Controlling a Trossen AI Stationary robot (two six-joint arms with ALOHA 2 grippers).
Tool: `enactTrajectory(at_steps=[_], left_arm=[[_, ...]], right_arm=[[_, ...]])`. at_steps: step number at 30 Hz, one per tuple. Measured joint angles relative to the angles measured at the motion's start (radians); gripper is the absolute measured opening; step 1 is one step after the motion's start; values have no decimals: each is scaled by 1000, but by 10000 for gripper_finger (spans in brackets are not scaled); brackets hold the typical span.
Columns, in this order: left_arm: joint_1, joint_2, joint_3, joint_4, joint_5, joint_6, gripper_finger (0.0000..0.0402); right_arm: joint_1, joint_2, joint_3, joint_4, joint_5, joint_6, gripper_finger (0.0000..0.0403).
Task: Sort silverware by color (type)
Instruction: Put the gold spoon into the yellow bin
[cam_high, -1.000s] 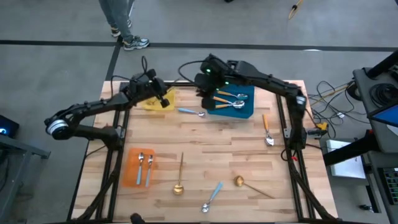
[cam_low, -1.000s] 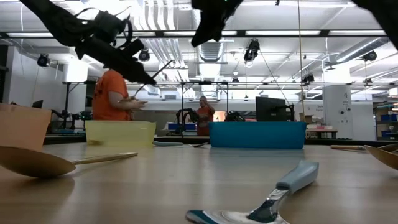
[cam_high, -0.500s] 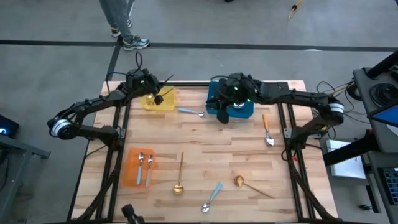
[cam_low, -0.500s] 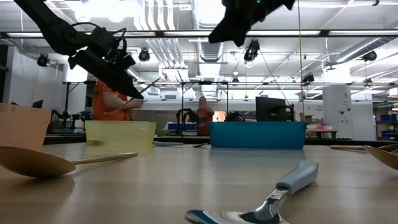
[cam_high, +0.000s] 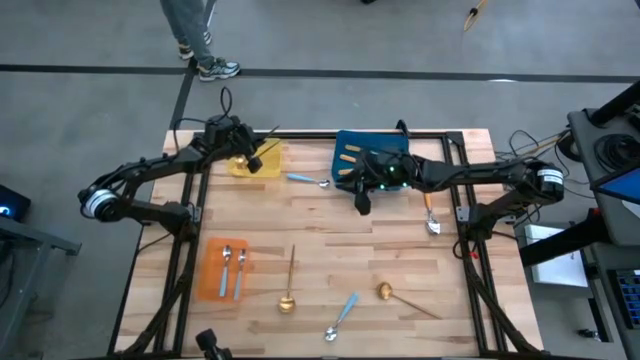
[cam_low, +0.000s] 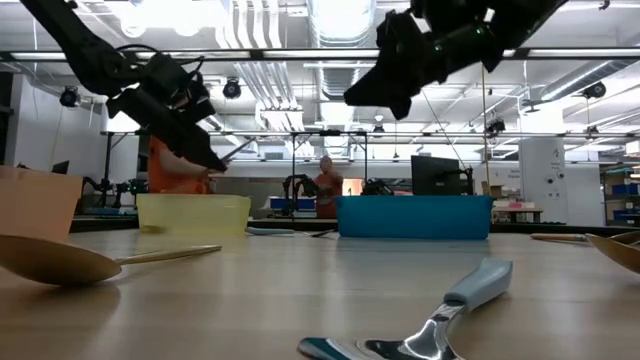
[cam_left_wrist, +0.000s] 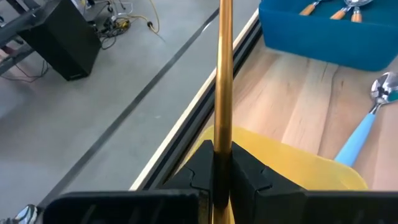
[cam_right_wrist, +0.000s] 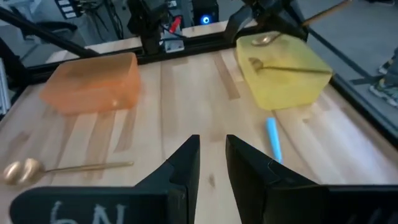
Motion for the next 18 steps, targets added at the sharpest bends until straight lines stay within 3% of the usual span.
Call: enactTrajectory(at_steps=[18], left_arm=[[0, 115, -2, -27, -44, -21, 9]], right_arm=[[31, 5, -70, 21, 18, 29, 68]])
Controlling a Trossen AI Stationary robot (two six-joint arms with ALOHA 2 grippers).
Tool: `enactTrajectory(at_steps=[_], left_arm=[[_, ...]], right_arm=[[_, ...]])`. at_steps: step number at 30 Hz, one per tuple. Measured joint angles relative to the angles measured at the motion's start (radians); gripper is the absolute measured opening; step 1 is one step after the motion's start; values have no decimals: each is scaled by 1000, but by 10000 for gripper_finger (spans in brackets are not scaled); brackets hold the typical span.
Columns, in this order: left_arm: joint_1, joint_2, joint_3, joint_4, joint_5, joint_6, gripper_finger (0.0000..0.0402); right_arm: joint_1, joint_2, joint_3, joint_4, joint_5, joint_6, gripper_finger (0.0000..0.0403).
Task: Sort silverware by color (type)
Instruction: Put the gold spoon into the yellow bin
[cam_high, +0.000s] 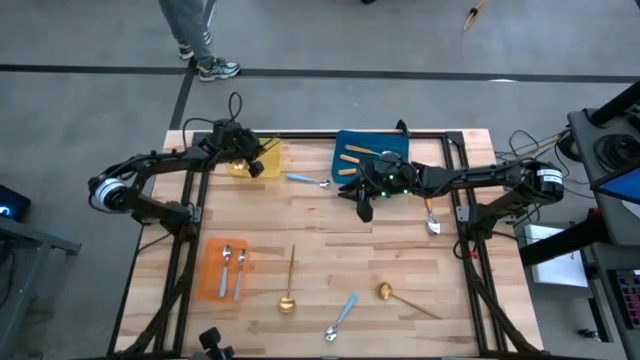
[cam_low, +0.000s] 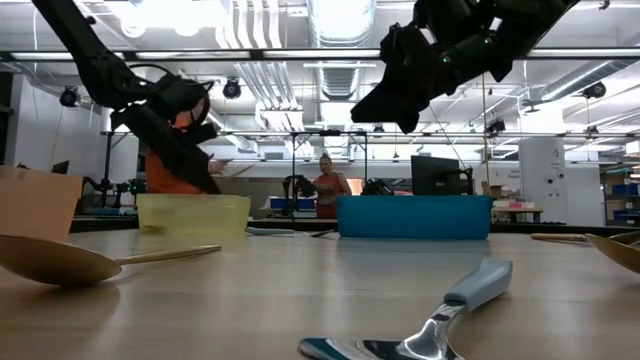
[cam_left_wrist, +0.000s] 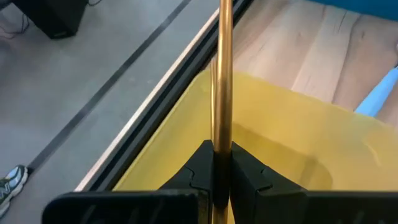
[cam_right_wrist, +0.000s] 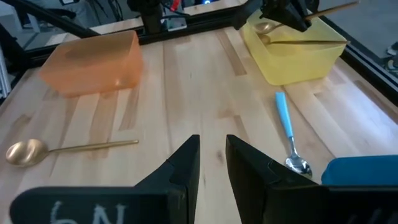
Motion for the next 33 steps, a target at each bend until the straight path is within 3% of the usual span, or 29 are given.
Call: enactTrajectory(at_steps=[33], left_arm=[[0, 71, 0, -17, -37, 0, 10]], right_arm=[[0, 0, 0, -1, 1, -5, 68]])
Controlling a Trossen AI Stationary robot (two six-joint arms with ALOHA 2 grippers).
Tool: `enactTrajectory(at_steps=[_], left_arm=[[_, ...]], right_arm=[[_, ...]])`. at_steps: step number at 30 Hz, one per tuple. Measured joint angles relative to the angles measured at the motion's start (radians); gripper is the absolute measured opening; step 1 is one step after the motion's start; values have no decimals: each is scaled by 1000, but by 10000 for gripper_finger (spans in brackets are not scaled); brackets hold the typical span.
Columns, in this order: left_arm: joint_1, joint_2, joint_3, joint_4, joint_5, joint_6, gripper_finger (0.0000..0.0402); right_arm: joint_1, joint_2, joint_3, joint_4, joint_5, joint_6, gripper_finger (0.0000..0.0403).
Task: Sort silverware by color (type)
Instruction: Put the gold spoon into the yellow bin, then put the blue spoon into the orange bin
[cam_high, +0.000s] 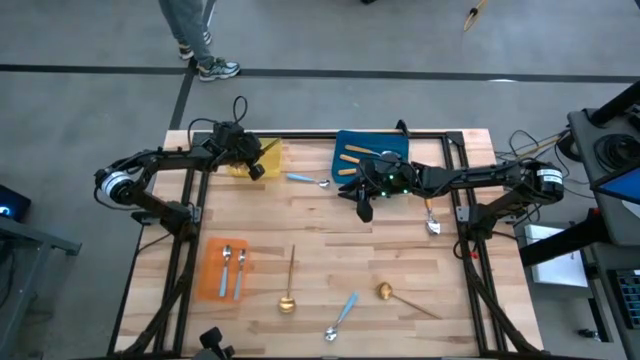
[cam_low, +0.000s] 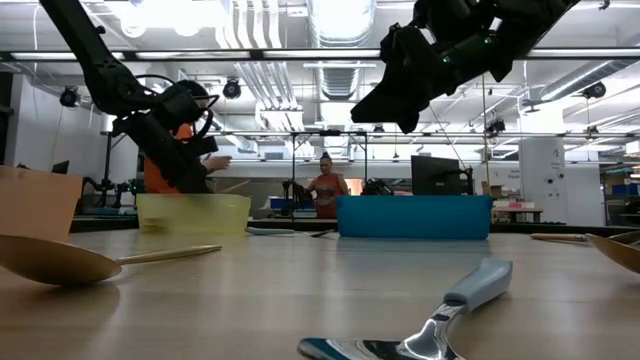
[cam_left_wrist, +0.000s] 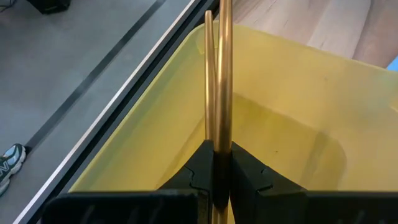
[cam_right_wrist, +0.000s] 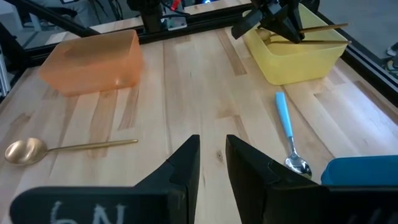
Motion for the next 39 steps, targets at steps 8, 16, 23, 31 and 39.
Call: enactTrajectory(at_steps=[8, 16, 23, 31, 39], left_arm=[[0, 0, 0, -2, -5, -1, 24], [0, 2, 0, -8, -9, -5, 42], [0, -5, 0, -7, -9, -34, 42], [0, -48, 0, -20, -9, -50, 43], [-2, -189, 0, -64, -6, -148, 43]], right_arm=[[0, 0, 0, 0, 0, -2, 68], [0, 0, 0, 0, 0, -6, 68], [0, 0, 0, -1, 0, -6, 68], [0, 0, 0, -1, 0, -4, 68], [0, 0, 0, -1, 0, -2, 68]])
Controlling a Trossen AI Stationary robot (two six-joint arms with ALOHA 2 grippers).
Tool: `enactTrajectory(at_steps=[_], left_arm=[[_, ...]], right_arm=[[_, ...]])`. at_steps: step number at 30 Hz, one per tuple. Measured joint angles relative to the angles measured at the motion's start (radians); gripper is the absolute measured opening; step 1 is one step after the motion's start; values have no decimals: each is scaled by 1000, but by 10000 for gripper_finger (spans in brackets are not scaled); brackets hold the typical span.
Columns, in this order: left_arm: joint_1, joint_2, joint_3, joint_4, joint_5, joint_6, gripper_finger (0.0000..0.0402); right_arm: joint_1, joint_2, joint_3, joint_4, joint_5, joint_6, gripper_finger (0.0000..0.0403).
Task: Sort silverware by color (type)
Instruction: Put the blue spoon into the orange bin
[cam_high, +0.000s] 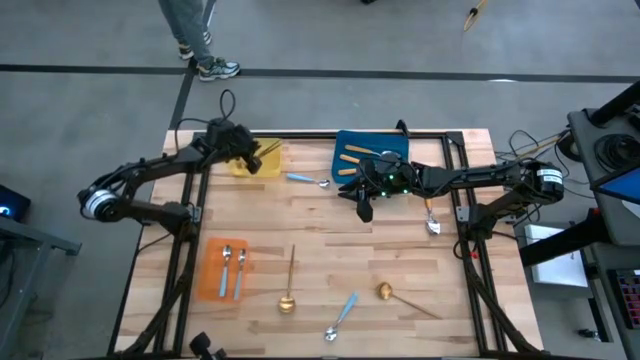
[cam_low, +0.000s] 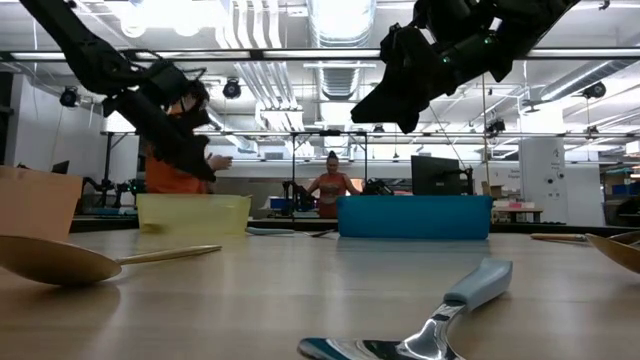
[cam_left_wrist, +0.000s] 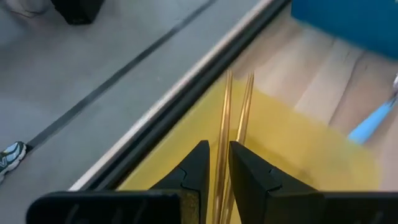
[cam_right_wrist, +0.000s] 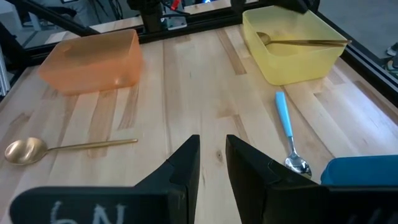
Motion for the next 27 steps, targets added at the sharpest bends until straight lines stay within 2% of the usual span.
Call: enactTrajectory(at_steps=[6, 14, 21, 27], left_arm=[[-43, -115, -13, -7, 31, -142, 43], [-210, -253, -84, 42, 32, -294, 43], [-365, -316, -149, 236, 26, -334, 43], [-422, -307, -159, 383, 25, -311, 43]], right_arm=[[0, 0, 0, 0, 0, 0, 68], [0, 0, 0, 0, 11, 14, 68], [1, 0, 0, -2, 28, 77, 68], [34, 0, 0, -9, 27, 158, 68]])
